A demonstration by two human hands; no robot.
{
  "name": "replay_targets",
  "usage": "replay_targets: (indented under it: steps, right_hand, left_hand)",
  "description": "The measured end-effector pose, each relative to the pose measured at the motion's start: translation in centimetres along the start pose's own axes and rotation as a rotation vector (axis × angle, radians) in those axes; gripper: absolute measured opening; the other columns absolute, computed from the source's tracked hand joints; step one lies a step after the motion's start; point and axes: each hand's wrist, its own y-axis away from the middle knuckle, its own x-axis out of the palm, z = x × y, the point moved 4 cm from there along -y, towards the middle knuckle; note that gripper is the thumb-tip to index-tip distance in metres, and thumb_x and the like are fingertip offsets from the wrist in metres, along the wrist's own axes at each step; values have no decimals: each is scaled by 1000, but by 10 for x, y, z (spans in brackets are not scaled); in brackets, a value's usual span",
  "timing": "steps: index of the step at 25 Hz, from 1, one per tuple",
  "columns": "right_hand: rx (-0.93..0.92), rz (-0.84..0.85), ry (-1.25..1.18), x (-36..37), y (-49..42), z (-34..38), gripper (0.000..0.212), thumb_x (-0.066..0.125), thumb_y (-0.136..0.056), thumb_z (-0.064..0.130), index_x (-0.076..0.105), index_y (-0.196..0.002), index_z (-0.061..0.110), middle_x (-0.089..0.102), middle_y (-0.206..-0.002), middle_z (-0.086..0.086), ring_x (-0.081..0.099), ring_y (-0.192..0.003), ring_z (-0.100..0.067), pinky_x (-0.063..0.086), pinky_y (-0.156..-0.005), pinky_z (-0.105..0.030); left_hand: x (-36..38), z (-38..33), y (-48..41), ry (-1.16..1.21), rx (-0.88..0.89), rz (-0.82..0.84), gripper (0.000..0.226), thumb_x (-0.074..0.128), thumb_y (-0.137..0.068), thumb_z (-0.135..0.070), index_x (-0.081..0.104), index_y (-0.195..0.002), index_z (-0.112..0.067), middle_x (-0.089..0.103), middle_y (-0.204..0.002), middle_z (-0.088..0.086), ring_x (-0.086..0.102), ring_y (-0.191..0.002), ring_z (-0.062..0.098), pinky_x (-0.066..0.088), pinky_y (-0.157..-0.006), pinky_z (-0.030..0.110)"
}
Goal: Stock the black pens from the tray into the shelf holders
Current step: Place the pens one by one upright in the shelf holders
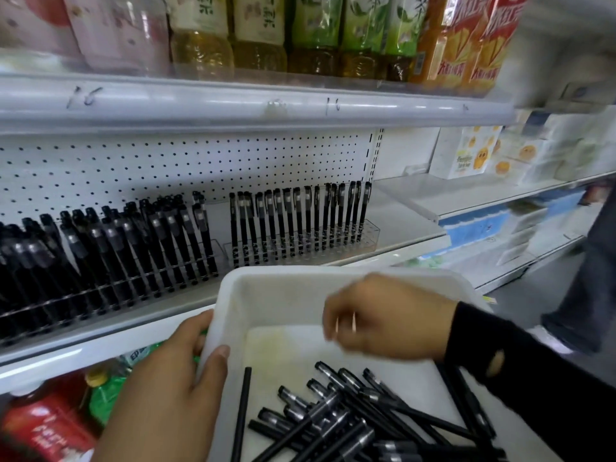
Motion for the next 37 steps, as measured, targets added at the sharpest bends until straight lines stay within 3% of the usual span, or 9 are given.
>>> replay_targets:
  steps: [3, 5, 9, 14, 21, 25, 28, 32, 37]
  right_hand:
    - [6, 238, 162, 51, 13, 32, 40, 66, -84, 57, 56, -112, 30, 59, -84, 8, 60, -86, -19, 53, -78, -33]
    - [10, 249, 149, 64, 13, 42, 50, 70, -83, 52, 51, -123, 29, 59, -95, 0, 60, -93, -27, 52, -79, -36]
    - [-53, 206, 132, 71, 7, 48, 36, 70, -84, 40, 60, -117, 29, 64, -104, -3, 58, -100, -25, 52, -84, -37]
    - [-211, 64, 188, 69, 8, 63, 27, 59, -91, 47, 70, -109, 30, 68, -98, 6, 51, -102, -15, 49, -80, -36]
    - [-72, -50, 74, 43, -11, 45, 29, 62, -90, 55, 77, -101, 32, 56, -84, 10, 52, -77, -6, 42, -68, -26]
    - [-13, -120, -203, 39, -18, 42, 27, 67, -90, 48, 75, -82, 23, 67, -73, 7, 60, -64, -8, 50, -63, -26]
    - [22, -149, -458, 30, -22, 39, 17, 67, -93, 35, 76, -88, 22, 60, -60, 12, 51, -51, -5, 45, -54, -21]
    - [25, -84, -895, 30, -22, 38, 28, 52, -101, 2, 74, -109, 17, 73, -87, -13, 62, -65, -18, 51, -55, -26]
    - [17, -20, -951, 32, -22, 34, 32, 48, -99, -6, 73, -109, 11, 75, -108, -7, 67, -84, -17, 54, -66, -27]
  left_hand:
    - [-3, -4, 5, -18, 8, 5, 37, 56, -94, -30, 54, -129, -44, 66, -94, -22, 65, -86, 6, 47, -71, 28]
    - [-6, -6, 9, -30, 16, 2, 38, 56, -95, -31, 53, -131, -44, 62, -94, -26, 63, -86, 3, 46, -69, 25]
    - [-14, -8, 13, -64, 47, 3, 39, 53, -97, -34, 48, -135, -43, 59, -94, -26, 60, -86, 0, 42, -67, 15]
    - [-24, -7, 20, -21, 65, -9, 34, 53, -98, -31, 52, -129, -43, 60, -91, -29, 62, -81, -1, 42, -63, 14]
    - [-38, 5, 23, 51, -18, -37, 31, 52, -99, -27, 57, -126, -42, 65, -86, -20, 64, -78, -1, 45, -60, 23]
    - [-43, 9, 19, 42, -16, -73, 31, 51, -99, -30, 57, -128, -40, 65, -90, -18, 65, -80, 4, 52, -66, 32]
    - [-45, 9, 20, 29, -12, -74, 31, 51, -99, -29, 56, -128, -40, 64, -86, -19, 63, -75, 0, 49, -62, 27]
    - [-44, 10, 24, 52, -5, -50, 29, 49, -100, -28, 55, -126, -40, 65, -87, -20, 63, -76, 0, 46, -61, 23]
    - [-43, 12, 22, 59, -6, -52, 31, 49, -100, -29, 54, -128, -40, 65, -88, -20, 62, -77, 0, 45, -63, 20]
